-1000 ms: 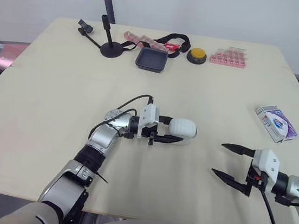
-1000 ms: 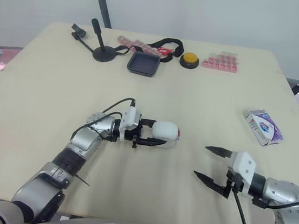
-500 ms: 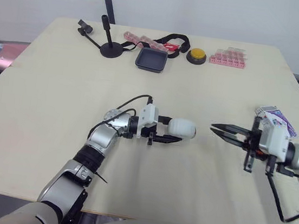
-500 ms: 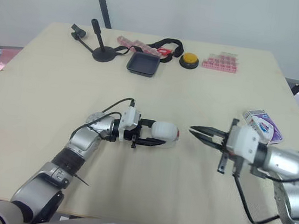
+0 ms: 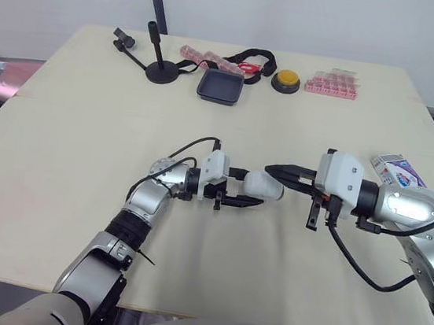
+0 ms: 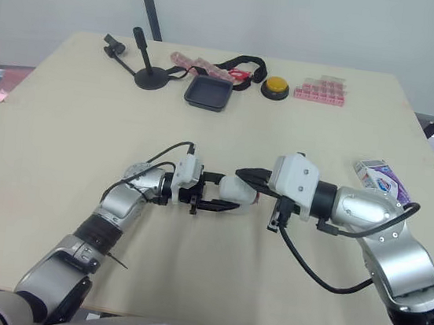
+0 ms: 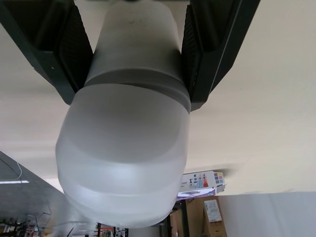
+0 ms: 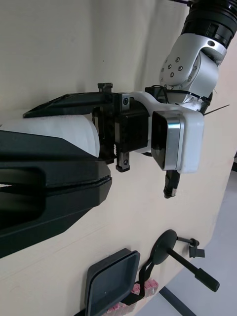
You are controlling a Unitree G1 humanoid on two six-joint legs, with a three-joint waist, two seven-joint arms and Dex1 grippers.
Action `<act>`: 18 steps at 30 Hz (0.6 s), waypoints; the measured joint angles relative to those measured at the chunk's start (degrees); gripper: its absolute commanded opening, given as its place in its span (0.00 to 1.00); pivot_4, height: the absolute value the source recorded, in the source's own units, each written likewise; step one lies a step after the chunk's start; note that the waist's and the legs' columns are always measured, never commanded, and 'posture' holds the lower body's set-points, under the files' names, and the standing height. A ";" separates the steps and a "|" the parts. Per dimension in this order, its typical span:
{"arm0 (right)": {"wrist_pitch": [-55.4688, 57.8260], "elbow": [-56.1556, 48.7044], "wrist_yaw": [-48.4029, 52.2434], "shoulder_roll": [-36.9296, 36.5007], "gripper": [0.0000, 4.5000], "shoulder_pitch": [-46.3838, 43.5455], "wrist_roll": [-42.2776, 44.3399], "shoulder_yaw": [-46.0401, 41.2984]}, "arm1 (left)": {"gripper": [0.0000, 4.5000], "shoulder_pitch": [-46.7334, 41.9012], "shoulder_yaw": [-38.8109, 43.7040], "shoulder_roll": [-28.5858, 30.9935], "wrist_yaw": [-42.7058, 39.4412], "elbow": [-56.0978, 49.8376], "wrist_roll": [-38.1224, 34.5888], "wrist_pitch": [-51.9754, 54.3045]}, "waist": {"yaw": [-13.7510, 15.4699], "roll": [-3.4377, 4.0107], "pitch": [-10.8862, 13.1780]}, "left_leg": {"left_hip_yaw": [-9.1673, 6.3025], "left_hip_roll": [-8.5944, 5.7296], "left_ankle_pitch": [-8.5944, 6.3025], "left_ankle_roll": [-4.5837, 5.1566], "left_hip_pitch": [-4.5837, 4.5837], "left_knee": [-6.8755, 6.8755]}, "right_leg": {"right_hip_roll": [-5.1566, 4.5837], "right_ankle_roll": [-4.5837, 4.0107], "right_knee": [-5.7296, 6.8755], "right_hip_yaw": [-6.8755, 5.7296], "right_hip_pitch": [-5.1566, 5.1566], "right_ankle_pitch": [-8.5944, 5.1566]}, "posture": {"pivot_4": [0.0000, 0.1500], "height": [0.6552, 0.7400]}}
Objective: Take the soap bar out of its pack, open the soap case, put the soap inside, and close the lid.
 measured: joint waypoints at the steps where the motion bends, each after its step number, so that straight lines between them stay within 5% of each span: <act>1: 0.65 -0.25 -0.02 0.00 0.00 -0.01 0.08 0.02 | 0.43 0.00 0.00 0.00 0.01 0.00 0.00 0.00 | 0.00 0.00 0.00 | 0.00 0.00 0.00 0.00 0.00 0.00 | 0.00 0.00 0.00 0.00 0.00 0.00 | 1.00 1.00; 18: 10.32 -3.92 -0.09 -0.05 0.00 -4.30 1.51 4.37 | 0.43 0.00 0.00 -0.13 0.46 0.00 0.02 0.18 | 0.02 0.00 0.00 | 0.01 0.00 0.00 0.00 0.02 -0.01 | -0.01 0.00 0.01 0.00 -0.01 0.00 | 1.00 1.00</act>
